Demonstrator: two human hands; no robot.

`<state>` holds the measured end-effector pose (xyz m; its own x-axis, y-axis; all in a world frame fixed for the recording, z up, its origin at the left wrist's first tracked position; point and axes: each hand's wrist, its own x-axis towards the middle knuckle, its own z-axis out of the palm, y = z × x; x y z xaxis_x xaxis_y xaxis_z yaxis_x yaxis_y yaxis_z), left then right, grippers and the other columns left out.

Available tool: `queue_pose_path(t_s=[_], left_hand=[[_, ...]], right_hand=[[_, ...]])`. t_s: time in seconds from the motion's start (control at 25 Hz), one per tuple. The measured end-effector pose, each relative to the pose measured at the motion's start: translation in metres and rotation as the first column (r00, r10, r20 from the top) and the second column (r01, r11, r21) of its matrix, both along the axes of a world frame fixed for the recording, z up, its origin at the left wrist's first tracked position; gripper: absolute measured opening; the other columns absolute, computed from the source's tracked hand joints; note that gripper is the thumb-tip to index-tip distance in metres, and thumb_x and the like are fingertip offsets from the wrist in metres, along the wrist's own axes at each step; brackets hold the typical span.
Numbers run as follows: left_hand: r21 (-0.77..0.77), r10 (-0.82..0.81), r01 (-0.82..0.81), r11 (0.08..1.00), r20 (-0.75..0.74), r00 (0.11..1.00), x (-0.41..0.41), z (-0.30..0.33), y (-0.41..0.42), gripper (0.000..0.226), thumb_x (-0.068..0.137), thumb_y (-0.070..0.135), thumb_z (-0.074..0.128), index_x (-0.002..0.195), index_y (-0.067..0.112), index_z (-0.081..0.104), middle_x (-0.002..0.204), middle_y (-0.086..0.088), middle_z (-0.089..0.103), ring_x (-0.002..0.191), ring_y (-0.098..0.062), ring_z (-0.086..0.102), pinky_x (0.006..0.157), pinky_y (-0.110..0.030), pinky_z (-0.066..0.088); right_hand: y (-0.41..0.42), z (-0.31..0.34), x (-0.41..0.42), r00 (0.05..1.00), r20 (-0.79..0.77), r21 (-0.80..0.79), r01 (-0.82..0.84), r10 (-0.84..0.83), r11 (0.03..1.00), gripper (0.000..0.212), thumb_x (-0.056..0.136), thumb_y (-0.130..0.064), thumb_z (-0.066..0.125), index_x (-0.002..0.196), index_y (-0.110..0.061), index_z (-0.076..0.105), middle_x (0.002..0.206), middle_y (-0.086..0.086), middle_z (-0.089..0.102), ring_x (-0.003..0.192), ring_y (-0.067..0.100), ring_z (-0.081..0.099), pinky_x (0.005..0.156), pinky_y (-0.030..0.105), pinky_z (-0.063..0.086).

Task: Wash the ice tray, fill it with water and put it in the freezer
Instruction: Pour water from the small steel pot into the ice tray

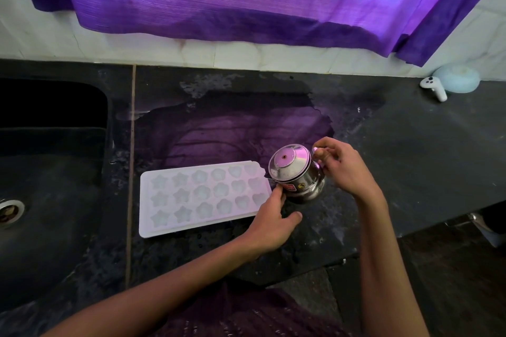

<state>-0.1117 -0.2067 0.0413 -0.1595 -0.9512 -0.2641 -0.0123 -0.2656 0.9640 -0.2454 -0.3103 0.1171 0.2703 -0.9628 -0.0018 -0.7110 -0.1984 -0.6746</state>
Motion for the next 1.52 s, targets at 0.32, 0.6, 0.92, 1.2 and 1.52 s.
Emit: queue_pose_path(t_s=[0.32,0.6,0.92,1.2,1.52], left_hand=[[-0.063,0.042,-0.039,0.997,0.053,0.998,-0.002,0.0,0.005,0.065,0.09,0.01,0.056,0.147,0.016,0.026,0.151,0.003,0.035,0.137,-0.007,0.031,0.112,-0.024,0.026],[-0.022,0.065,-0.064,0.998,0.015,0.998,-0.012,-0.003,0.026,0.063,0.09,0.009,0.056,0.147,0.014,0.028,0.15,0.002,0.036,0.139,-0.01,0.031,0.113,-0.027,0.027],[0.02,0.106,-0.106,0.994,-0.032,0.994,-0.024,-0.005,0.041,0.066,0.09,0.004,0.055,0.149,0.013,0.025,0.152,-0.003,0.035,0.141,-0.012,0.03,0.117,-0.034,0.027],[0.02,0.154,-0.153,0.988,-0.072,0.985,-0.027,-0.005,0.043,0.062,0.089,0.001,0.054,0.146,0.013,0.031,0.148,-0.001,0.04,0.138,-0.01,0.034,0.115,-0.031,0.029],[0.024,0.173,-0.172,0.985,-0.099,0.98,-0.028,-0.006,0.038,0.057,0.089,-0.003,0.053,0.142,0.01,0.037,0.147,-0.001,0.042,0.136,-0.009,0.036,0.11,-0.024,0.03]], right_hand=[[0.01,-0.005,-0.007,0.982,0.19,0.078,0.003,-0.018,0.997,0.02,0.095,-0.013,0.052,0.079,-0.024,0.06,0.068,-0.003,0.06,0.067,0.019,0.053,0.069,0.041,0.047],[0.027,-0.008,-0.017,0.992,0.127,0.09,0.014,-0.025,0.996,0.022,0.094,-0.014,0.053,0.079,-0.028,0.06,0.072,-0.004,0.063,0.071,0.019,0.058,0.075,0.047,0.052],[0.041,-0.008,-0.021,0.999,0.016,0.059,0.036,-0.037,0.998,0.024,0.094,-0.022,0.054,0.076,-0.037,0.058,0.073,-0.011,0.066,0.072,0.014,0.061,0.078,0.048,0.053],[0.044,-0.002,-0.016,0.998,-0.056,0.028,0.038,-0.037,0.999,0.021,0.094,-0.026,0.054,0.077,-0.038,0.056,0.077,-0.016,0.067,0.077,0.014,0.063,0.078,0.046,0.053],[0.042,0.005,-0.016,0.994,-0.104,-0.013,0.033,-0.034,0.999,0.014,0.094,-0.026,0.054,0.083,-0.032,0.058,0.077,-0.018,0.065,0.085,0.014,0.064,0.081,0.041,0.051]])
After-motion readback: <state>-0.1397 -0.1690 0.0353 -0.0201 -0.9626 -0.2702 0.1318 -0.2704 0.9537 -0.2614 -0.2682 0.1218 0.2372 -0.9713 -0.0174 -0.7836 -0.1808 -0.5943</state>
